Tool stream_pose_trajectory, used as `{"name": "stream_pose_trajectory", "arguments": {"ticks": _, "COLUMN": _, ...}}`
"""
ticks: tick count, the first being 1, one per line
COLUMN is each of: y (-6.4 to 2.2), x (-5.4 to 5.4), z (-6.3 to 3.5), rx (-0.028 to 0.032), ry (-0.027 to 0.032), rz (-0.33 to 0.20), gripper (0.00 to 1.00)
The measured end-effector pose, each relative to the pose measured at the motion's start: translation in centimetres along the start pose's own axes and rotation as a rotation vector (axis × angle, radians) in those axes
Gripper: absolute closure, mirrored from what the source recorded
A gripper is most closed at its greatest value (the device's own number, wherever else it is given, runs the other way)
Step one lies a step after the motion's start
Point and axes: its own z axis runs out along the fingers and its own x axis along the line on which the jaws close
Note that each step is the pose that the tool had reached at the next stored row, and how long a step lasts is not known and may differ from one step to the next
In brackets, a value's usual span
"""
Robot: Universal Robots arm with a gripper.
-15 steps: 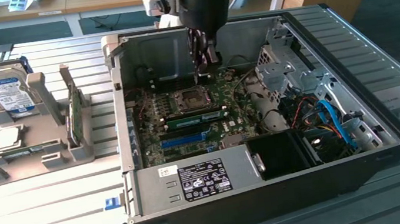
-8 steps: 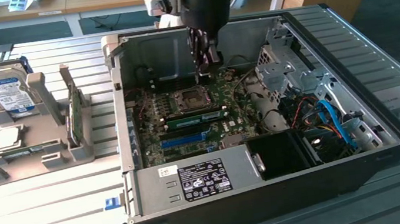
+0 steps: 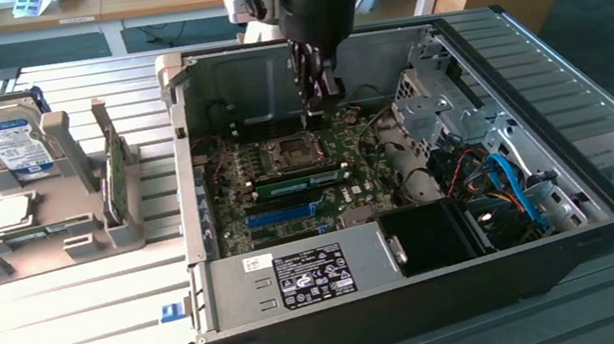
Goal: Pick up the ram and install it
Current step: 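Press down the ram until it locks into place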
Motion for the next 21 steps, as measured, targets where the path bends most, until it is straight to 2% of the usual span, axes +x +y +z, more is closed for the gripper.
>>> {"name": "stream_pose_trajectory", "arguments": {"ticks": 11, "y": 0.0, "x": 0.02, "z": -0.45, "rx": 0.0005, "ry": -0.0002, "rz": 0.0, "gripper": 0.9}}
{"name": "stream_pose_trajectory", "arguments": {"ticks": 17, "y": 0.0, "x": 0.02, "z": -0.46, "rx": 0.0137, "ry": -0.004, "rz": 0.0, "gripper": 0.9}}
{"name": "stream_pose_trajectory", "arguments": {"ticks": 21, "y": 0.01, "x": 0.02, "z": -0.46, "rx": 0.0149, "ry": -0.0048, "rz": 0.001, "gripper": 0.9}}
